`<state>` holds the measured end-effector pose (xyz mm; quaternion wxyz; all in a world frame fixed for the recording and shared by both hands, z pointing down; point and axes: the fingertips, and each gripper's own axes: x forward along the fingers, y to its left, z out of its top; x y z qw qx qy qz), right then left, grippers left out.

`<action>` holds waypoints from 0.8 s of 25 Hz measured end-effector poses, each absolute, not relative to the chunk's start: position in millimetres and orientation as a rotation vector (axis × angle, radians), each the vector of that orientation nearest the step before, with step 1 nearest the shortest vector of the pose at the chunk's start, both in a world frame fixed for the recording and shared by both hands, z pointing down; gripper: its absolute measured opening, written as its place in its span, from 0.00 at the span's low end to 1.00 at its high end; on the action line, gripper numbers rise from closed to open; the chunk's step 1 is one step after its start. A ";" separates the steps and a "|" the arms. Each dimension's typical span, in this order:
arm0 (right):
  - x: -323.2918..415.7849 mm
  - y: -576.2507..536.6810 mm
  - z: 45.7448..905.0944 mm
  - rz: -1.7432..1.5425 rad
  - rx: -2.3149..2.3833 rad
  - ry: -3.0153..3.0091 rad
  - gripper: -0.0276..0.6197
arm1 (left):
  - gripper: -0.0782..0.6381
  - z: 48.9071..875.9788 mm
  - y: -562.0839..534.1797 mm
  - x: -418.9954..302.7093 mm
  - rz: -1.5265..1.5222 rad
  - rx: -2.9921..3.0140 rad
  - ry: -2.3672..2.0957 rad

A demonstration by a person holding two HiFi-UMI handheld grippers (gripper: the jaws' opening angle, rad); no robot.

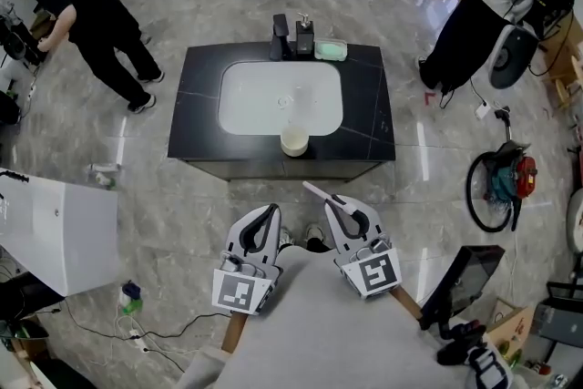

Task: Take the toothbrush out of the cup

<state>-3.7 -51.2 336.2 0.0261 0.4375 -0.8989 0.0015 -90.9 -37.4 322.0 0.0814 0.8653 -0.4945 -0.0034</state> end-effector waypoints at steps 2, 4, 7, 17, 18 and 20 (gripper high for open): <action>-3.9 -51.4 335.8 0.002 1.348 -2.779 0.11 | 0.11 321.3 -36.9 -90.8 -0.017 2.581 -1.481; -4.6 -51.4 336.6 0.006 1.348 -2.779 0.11 | 0.11 321.6 -36.8 -91.1 -0.014 2.584 -1.481; -5.5 -51.4 338.4 0.001 1.346 -2.780 0.11 | 0.11 327.5 -35.4 -93.7 0.043 2.636 -1.483; -5.7 -53.0 339.4 -0.009 1.336 -2.773 0.11 | 0.11 329.6 -36.0 -93.6 0.083 2.645 -1.483; -5.4 -53.1 339.7 -0.008 1.336 -2.773 0.11 | 0.11 328.7 -36.0 -92.7 0.063 2.636 -1.481; -5.1 -53.6 340.2 -0.002 1.336 -2.772 0.11 | 0.11 324.7 -37.6 -90.9 0.005 2.588 -1.482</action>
